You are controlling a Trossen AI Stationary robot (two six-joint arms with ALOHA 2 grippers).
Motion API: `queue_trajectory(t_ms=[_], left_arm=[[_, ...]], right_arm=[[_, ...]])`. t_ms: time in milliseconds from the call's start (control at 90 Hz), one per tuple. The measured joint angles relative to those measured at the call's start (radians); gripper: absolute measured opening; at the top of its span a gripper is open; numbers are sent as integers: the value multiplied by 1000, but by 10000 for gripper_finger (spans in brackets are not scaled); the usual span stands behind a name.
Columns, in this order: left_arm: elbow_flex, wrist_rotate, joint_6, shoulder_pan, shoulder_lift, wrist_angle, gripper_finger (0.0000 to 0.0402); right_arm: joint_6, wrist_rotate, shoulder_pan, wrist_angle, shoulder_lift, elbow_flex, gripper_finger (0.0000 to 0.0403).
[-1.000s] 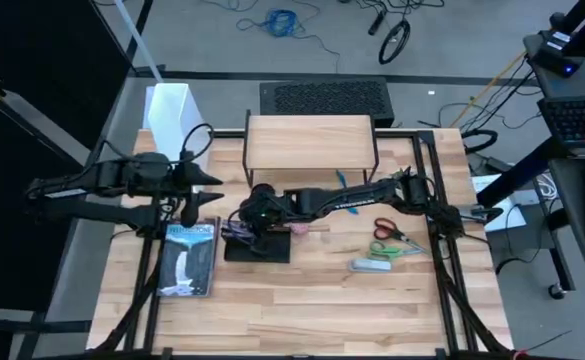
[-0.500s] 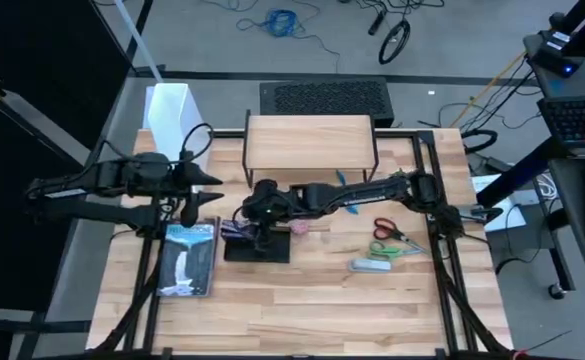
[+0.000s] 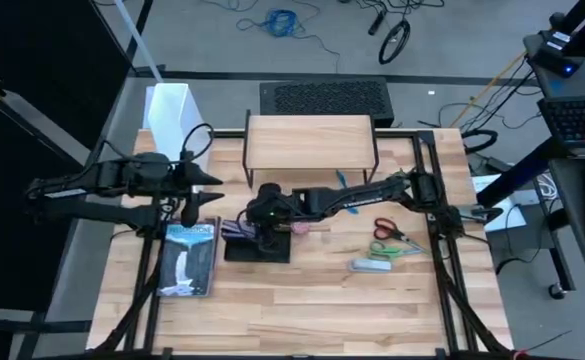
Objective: Stock shelves
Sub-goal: Put the purple pen into the desk organizer, then put the blue pen into the desk organizer
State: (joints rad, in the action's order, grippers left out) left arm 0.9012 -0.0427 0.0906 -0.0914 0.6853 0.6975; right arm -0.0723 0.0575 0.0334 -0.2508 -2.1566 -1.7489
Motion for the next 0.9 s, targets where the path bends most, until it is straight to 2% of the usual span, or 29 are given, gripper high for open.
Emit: queue_trajectory(t_ms=[356, 600, 733, 900], left_arm=[[0, 0, 1, 0, 2, 0, 151], [0, 0, 6, 0, 2, -1, 151], [0, 0, 6, 0, 2, 1, 151], [0, 0, 6, 0, 2, 1, 151]], right_arm=[[-14, -11, 1, 173, -96, 1, 2], [-6, -5, -3, 125, -74, 2, 4], [8, -3, -3, 10, 20, 0, 4], [-30, 49, -5, -310, 160, 0, 15]])
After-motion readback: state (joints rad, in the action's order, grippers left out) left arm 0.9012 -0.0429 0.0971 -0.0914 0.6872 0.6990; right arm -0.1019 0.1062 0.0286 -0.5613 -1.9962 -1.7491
